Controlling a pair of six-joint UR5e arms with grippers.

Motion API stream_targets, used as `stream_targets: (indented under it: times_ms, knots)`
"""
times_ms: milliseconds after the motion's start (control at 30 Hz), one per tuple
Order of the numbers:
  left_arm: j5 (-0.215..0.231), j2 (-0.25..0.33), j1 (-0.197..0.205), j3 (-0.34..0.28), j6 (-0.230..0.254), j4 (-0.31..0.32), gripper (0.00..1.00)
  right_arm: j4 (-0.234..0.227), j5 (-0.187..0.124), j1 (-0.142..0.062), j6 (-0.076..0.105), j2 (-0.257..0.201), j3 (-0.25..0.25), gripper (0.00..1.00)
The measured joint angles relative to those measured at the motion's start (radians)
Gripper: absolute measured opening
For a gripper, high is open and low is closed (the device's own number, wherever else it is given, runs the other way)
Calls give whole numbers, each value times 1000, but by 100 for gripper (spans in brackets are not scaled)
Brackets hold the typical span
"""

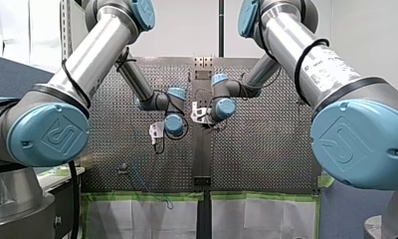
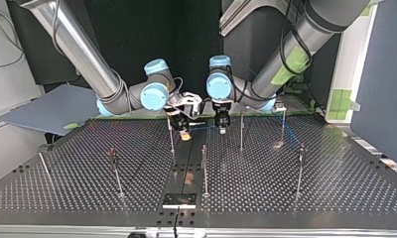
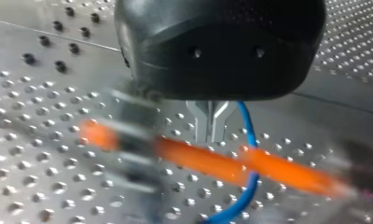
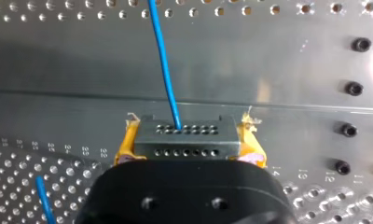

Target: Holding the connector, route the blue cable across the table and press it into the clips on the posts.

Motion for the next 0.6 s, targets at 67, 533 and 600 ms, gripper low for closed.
stream_targets:
  times_ms: [67, 533, 600]
  knots:
    - [-9, 14, -1, -1, -1, -9, 0, 13, 0, -1, -1, -8, 0, 0]
    - [-23, 131, -10, -69, 0, -32, 0, 94, 0, -11, -5, -105, 13, 0]
    - [-22, 150, -15, -80, 2, -32, 0, 95, 0, -11, -5, -110, 16, 0]
